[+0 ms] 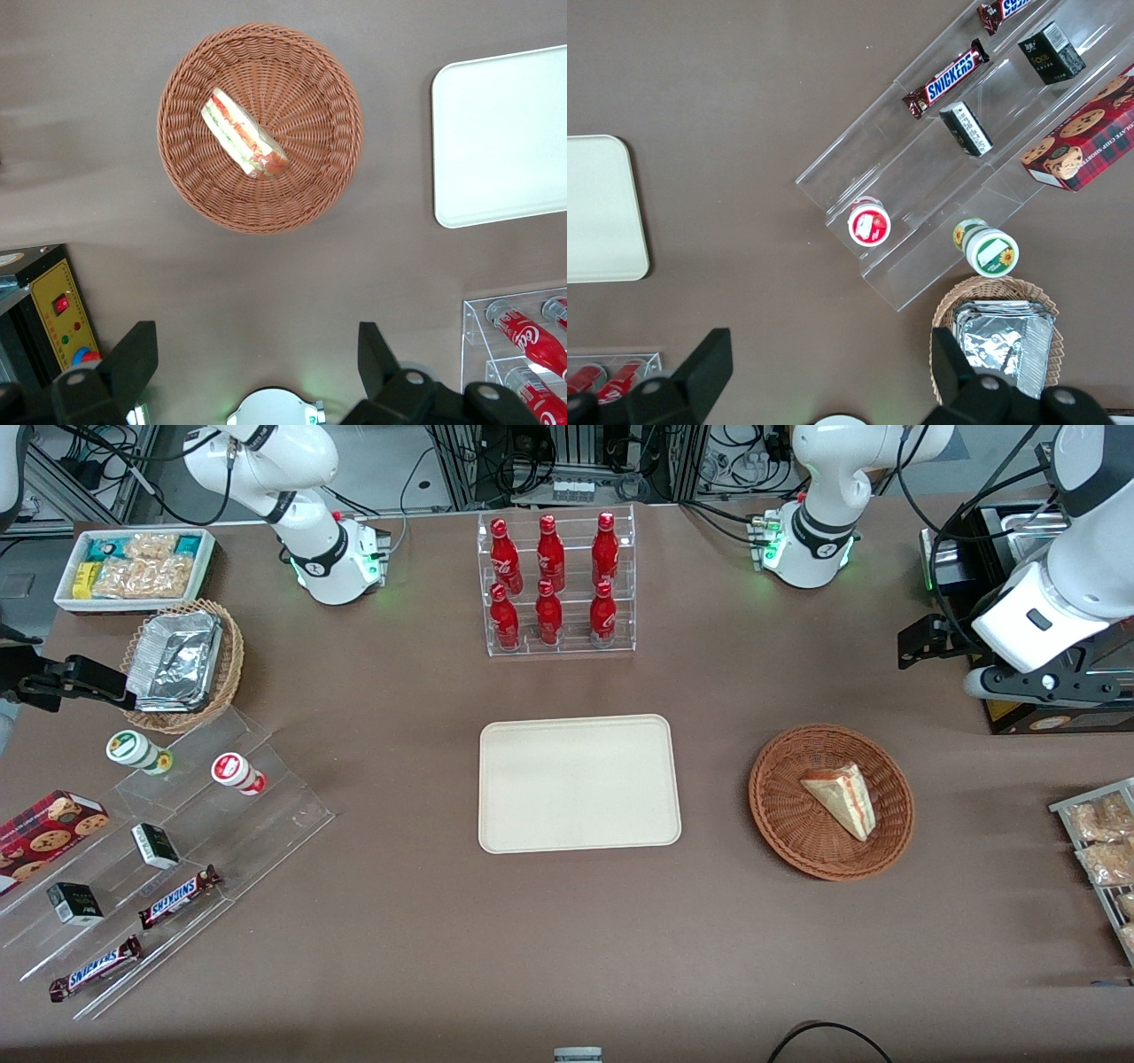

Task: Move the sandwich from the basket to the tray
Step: 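Move the left gripper over the sandwich in the wicker basket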

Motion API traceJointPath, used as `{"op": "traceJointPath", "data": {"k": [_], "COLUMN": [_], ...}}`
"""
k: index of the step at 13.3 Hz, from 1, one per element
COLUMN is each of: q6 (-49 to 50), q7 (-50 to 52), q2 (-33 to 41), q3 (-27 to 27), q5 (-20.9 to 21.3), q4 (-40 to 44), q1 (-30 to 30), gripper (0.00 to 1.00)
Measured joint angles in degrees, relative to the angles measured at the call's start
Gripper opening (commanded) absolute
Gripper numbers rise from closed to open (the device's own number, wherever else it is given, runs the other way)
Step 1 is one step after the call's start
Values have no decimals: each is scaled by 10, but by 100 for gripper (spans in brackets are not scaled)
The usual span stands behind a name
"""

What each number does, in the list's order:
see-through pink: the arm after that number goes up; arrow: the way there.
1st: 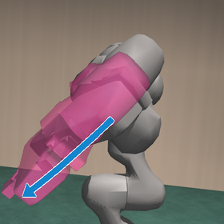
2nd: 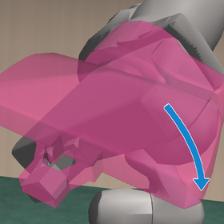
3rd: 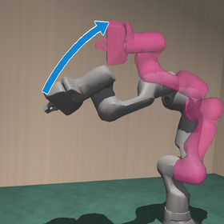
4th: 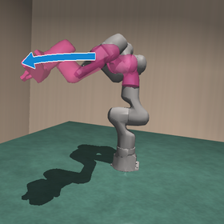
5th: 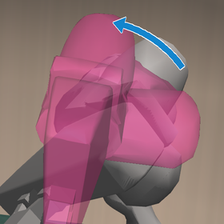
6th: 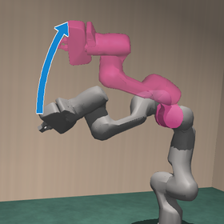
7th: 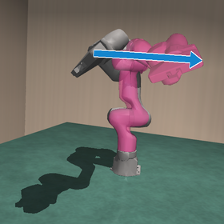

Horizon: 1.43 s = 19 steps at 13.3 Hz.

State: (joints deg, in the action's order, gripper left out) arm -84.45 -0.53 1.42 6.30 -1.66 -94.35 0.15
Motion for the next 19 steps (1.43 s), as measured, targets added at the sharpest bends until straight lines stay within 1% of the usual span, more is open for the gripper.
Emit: {"op": "traceJointPath", "data": {"k": [3,6,8,10,14,19], "q6": [0,-3,-31,-82,-217,-370], "q7": [-1,-10,-12,-13,-14,-6], "q2": [0,-10,-15,-21,-27,-39], "q3": [0,-1,-2,-1,-2,-3], "q5": [23,25,25,25,28,29], "q4": [0,-17,-50,-94,-198,-287], "q1": [1,2,3,3,3,3], "gripper": [100,100,100,100,100,100]}}
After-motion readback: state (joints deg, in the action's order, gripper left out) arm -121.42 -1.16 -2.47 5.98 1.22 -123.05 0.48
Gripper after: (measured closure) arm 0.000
